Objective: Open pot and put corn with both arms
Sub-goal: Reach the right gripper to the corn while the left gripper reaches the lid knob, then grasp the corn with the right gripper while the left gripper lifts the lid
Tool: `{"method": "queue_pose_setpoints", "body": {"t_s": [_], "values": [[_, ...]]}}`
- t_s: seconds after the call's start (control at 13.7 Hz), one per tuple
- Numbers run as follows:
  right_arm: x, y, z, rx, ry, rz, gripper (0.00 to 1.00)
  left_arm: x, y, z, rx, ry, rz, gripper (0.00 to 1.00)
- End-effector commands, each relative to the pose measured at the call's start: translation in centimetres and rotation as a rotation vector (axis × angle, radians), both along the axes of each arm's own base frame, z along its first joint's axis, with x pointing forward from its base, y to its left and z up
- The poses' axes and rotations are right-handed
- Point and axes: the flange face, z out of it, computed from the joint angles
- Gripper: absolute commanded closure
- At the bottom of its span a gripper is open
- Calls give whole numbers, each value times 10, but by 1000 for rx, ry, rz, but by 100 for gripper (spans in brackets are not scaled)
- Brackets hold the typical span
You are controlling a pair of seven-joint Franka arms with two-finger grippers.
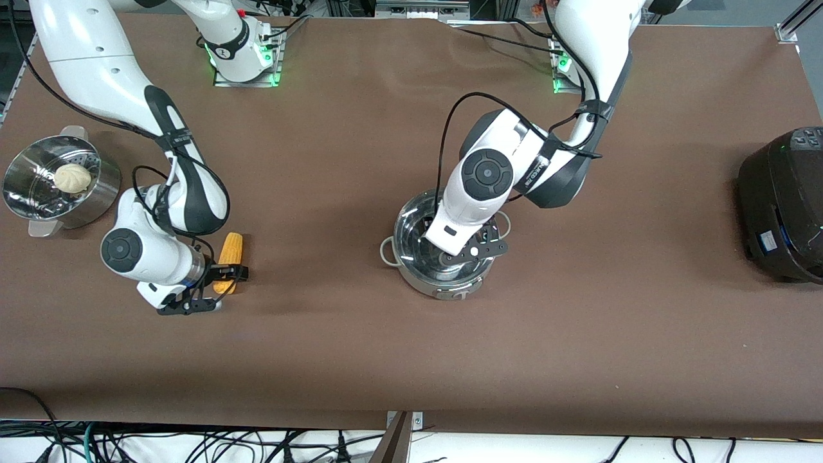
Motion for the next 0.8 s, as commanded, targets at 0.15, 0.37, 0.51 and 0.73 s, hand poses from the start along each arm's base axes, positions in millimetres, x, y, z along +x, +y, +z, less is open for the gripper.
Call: {"method": "queue_pose_setpoints", "body": {"t_s": [0.15,0.37,0.51,0.73], "values": [[-12,1,-15,16,-17,-10,68,4,-7,-3,16,-26,4,8],[-12,1,-11,10,-1,8,100,4,-7,-5,24,-33,-6,44],[-12,1,-6,8,14,10,100,3,-7,-8,27,-28,-11,77],[-10,8,12,10,40,19,100,6,-1,5,27,-36,-11,100]]}}
